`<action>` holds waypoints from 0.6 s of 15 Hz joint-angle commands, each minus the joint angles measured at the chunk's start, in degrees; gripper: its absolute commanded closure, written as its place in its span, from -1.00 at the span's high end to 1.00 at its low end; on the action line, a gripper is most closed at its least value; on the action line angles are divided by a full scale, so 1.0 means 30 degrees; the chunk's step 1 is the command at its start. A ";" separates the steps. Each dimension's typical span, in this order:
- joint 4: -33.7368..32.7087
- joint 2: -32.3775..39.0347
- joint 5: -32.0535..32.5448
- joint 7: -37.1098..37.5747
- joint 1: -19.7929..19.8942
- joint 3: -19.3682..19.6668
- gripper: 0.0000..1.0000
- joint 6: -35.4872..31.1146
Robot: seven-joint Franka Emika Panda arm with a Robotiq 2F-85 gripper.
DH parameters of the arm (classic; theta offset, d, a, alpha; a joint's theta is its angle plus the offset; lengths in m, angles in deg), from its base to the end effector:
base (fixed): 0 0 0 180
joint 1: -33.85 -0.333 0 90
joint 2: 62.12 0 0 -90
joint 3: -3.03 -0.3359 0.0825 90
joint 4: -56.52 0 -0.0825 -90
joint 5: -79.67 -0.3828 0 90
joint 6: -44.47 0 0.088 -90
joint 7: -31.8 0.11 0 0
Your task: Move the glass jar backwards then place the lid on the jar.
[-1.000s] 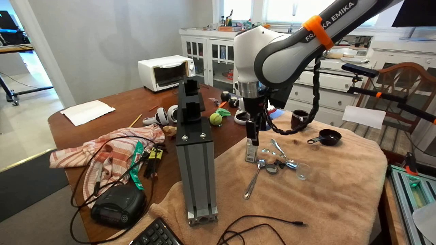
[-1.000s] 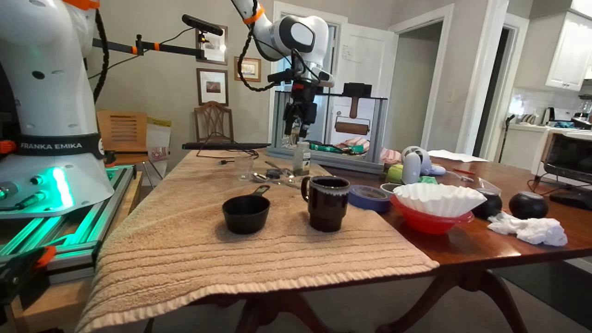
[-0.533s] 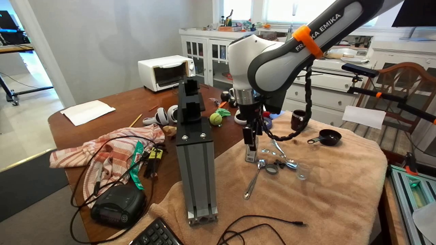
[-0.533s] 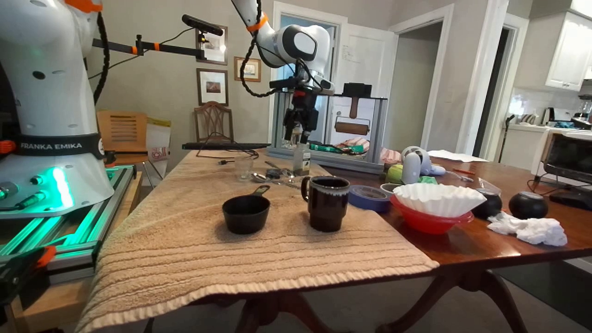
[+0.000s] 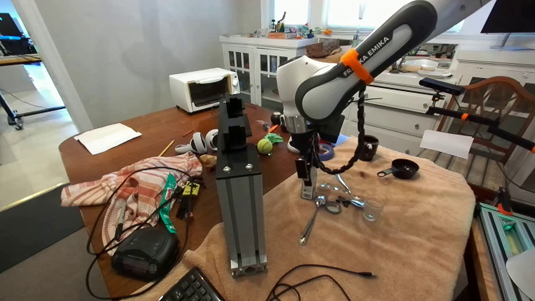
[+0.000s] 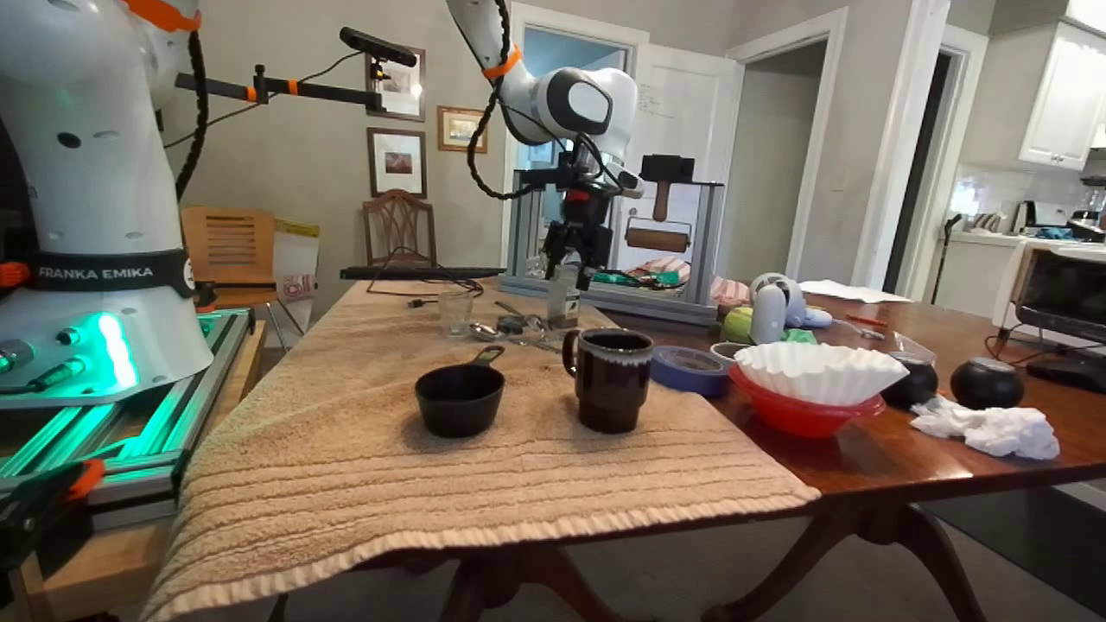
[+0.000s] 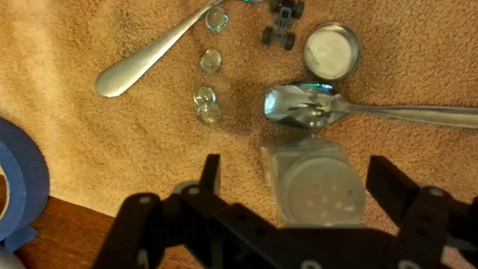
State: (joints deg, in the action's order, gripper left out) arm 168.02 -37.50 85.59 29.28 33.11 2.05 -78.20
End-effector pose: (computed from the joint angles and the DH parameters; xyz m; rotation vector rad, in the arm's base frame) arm 0.5998 0.0130 0.2580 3.0421 0.2123 -0.3597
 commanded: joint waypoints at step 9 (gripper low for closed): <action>-0.1111 0.1417 -0.1563 -0.1275 0.0453 -0.0525 0.28 0.0251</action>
State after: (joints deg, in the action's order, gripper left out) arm 165.84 -34.09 82.37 26.71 34.48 0.99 -78.19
